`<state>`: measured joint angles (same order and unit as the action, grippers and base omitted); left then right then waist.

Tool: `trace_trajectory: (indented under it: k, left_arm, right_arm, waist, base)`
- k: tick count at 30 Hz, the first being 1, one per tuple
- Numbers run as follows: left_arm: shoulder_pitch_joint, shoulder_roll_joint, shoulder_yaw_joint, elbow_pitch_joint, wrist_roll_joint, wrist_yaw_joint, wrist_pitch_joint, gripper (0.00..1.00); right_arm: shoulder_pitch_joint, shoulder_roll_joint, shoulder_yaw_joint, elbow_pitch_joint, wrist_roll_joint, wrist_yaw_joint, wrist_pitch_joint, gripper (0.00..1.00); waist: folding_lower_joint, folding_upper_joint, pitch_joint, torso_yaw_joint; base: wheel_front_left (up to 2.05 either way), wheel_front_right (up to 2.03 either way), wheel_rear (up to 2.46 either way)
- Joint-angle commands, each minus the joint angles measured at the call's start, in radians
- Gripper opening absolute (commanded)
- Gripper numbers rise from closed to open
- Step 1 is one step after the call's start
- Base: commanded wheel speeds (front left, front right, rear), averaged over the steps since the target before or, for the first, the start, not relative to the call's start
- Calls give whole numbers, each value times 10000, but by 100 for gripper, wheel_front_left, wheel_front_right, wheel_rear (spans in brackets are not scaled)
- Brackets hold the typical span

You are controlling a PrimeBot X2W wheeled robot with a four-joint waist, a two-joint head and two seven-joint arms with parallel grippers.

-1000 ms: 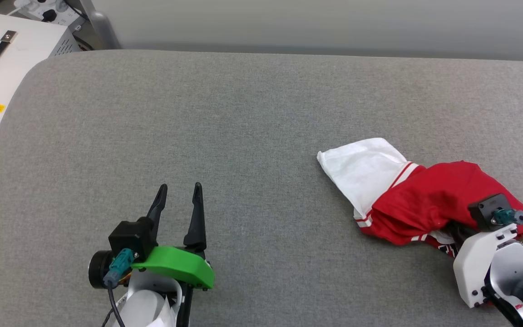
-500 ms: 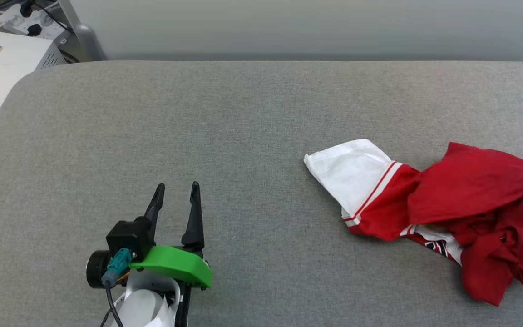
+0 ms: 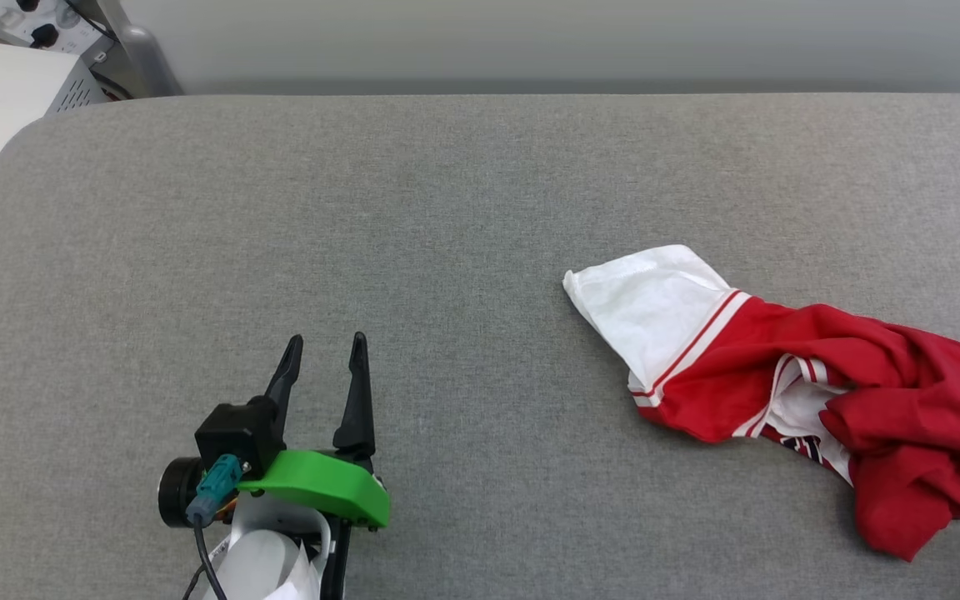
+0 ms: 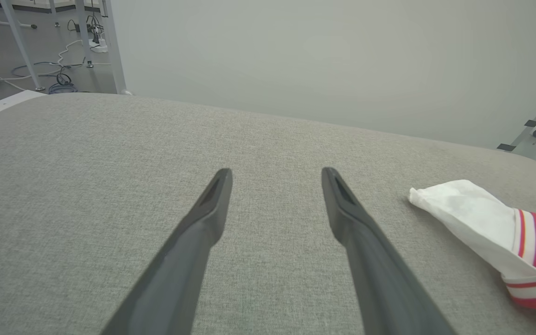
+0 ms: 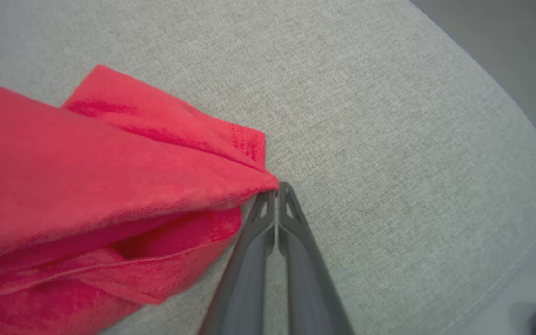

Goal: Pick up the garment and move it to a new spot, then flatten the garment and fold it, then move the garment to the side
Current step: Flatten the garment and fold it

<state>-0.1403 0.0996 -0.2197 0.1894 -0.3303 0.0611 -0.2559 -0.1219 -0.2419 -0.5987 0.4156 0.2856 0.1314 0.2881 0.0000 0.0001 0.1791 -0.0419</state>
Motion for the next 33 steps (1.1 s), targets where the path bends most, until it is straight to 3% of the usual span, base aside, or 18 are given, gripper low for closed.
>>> trace_trajectory:
  k: [1,5,6,7,14,19,27,33]
  left_arm:
    - [-175,31,28,10,128,-36,-59,100]
    - [-216,50,25,26,138,-33,-59,100]
    - [-221,59,26,31,141,-30,-59,100]
    - [-220,67,27,37,142,-27,-59,100]
    - [-81,108,-51,189,117,-59,-56,100]
    - [139,142,-94,356,43,-63,-19,100]
    - [425,250,-122,418,-52,-22,99,100]
    - [538,313,-152,357,-140,-2,259,100]
  right_arm:
    - [103,78,-47,260,9,-7,-143,0]
    - [57,308,-52,1008,27,-7,-727,3]
    - [23,344,5,1111,48,-7,-990,47]
    - [-8,378,64,1178,90,-7,-1201,100]
    - [275,415,309,800,296,-7,-3272,100]
    - [941,569,708,131,265,-7,-4163,100]
    - [1965,1200,1913,-1740,-355,-7,-4601,100]
    - [2345,1538,3023,-3345,-832,-7,-4255,100]
  waist:
    - [0,-1,45,-13]
    - [0,-1,88,-42]
    - [0,-1,83,-55]
    - [0,-1,72,-67]
    - [0,-1,-301,-81]
    - [0,-1,-743,-134]
    - [0,-1,-1294,-362]
    - [0,-1,-1475,-563]
  base:
    - [0,0,0]
    - [0,0,0]
    - [0,0,0]
    - [0,0,0]
    - [0,0,0]
    - [0,0,0]
    - [0,0,0]
    - [0,0,0]
